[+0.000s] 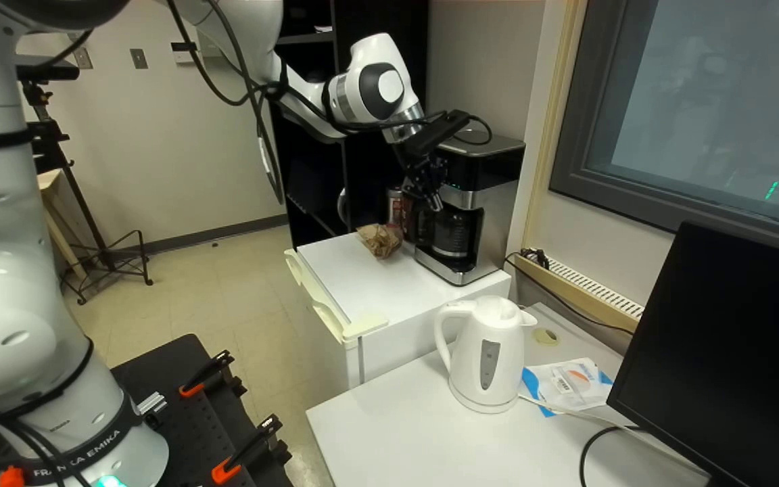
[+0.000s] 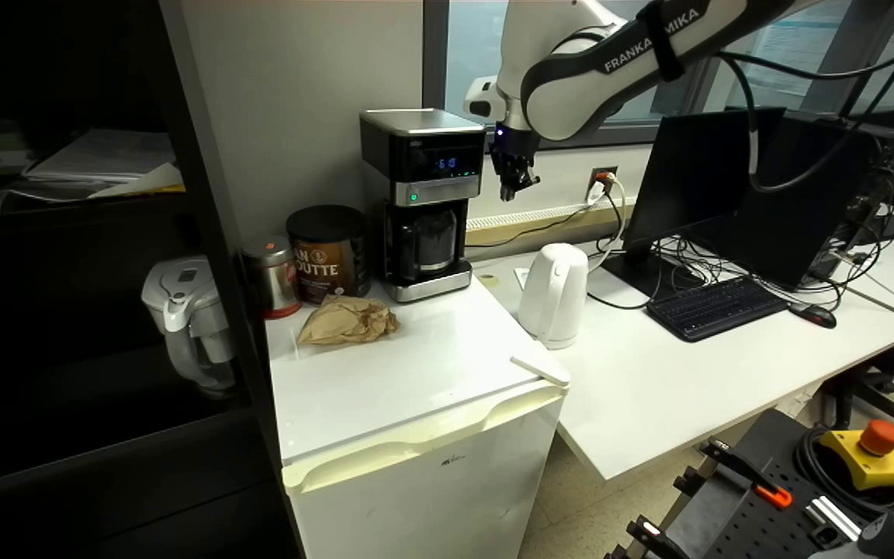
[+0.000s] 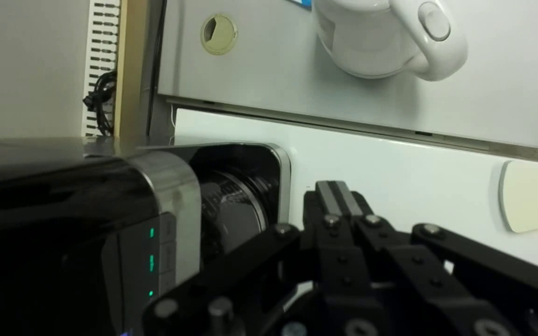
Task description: Press a button on the coffeemaker.
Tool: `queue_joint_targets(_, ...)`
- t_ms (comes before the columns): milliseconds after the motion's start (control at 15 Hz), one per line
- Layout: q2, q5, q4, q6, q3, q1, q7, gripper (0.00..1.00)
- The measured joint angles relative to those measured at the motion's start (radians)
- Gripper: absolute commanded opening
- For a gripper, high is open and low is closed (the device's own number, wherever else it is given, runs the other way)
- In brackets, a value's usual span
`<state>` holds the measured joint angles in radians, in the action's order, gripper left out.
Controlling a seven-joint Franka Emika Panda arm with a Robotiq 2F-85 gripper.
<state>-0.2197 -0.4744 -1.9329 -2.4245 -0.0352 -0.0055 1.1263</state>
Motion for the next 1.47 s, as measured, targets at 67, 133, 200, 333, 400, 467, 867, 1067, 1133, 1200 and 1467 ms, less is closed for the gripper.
queue_joint_targets(67, -0.011, -0.001, 0.01, -0.014, -0.001, 0.002, 0.01, 0.02)
queue_joint_targets(133, -0.022, -0.003, 0.018, -0.029, -0.001, 0.004, 0.018, 0.02)
queue_joint_targets(200, -0.032, -0.008, 0.026, -0.047, -0.001, 0.006, 0.025, 0.02)
queue_joint_targets(333, -0.051, -0.021, 0.04, -0.085, -0.001, 0.007, 0.038, 0.02)
queue_joint_targets(400, -0.06, -0.027, 0.046, -0.105, -0.001, 0.007, 0.042, 0.02)
queue_joint_targets(467, -0.069, -0.033, 0.052, -0.126, -0.001, 0.007, 0.047, 0.02)
queue_joint_targets(867, -0.113, -0.073, 0.073, -0.255, 0.001, 0.008, 0.055, 0.02)
queue_joint_targets(1067, -0.126, -0.093, 0.079, -0.293, 0.001, 0.009, 0.056, 0.02)
queue_joint_targets(1133, -0.127, -0.101, 0.079, -0.297, 0.001, 0.009, 0.056, 0.02)
queue_joint_targets(1200, -0.127, -0.108, 0.079, -0.299, 0.001, 0.009, 0.056, 0.02)
queue_joint_targets(1467, -0.127, -0.136, 0.079, -0.302, 0.001, 0.009, 0.056, 0.02)
